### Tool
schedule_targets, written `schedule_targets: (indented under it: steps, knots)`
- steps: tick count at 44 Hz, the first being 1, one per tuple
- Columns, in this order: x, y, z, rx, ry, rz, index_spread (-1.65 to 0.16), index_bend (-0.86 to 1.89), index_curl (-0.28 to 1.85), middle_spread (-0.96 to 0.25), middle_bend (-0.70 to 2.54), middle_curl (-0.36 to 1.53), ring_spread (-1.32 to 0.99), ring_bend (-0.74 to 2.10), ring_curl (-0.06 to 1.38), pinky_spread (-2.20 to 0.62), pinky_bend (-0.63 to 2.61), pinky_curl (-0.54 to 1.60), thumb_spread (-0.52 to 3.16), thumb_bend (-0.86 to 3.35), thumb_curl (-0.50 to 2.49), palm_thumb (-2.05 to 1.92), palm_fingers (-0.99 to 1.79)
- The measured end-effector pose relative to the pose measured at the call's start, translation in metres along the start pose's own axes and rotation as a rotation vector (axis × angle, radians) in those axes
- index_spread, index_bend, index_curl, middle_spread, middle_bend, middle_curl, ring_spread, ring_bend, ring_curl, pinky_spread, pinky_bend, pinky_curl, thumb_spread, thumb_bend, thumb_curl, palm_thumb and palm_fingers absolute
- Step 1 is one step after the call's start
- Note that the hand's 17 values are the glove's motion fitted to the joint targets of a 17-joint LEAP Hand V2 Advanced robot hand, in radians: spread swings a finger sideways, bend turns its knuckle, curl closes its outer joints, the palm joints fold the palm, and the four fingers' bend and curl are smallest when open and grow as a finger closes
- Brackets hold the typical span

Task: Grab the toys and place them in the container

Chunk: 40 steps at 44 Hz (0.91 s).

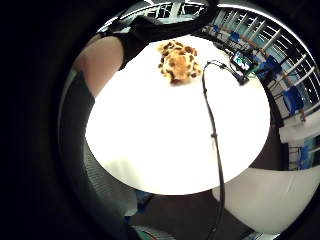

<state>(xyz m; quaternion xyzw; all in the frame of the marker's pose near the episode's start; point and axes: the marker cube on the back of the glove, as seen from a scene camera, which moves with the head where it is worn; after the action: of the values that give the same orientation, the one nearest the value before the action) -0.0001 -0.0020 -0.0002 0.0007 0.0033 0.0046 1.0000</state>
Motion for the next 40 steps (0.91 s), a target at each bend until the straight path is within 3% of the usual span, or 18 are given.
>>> schedule_targets:
  steps: [10,24,40]
  knots:
    - [-0.003,-0.005,-0.004,-0.022,0.053,0.023,-0.29,0.28,0.15,-0.18,0.17,0.08,-0.17,0.24,0.08,0.01,0.48,0.17,1.06,0.12,0.08,0.11,0.25]
    - [0.004,-0.016,-0.012,-0.039,0.077,0.03,-0.37,0.26,0.23,-0.22,0.18,0.14,-0.22,0.27,0.12,0.01,0.51,0.23,1.41,0.1,0.16,0.07,0.21]
    - [0.073,-0.212,-0.059,-0.055,0.215,0.06,-0.38,0.17,0.27,-0.22,0.16,0.19,-0.23,0.33,0.17,0.01,0.66,0.3,1.42,0.02,0.22,-0.01,0.15]
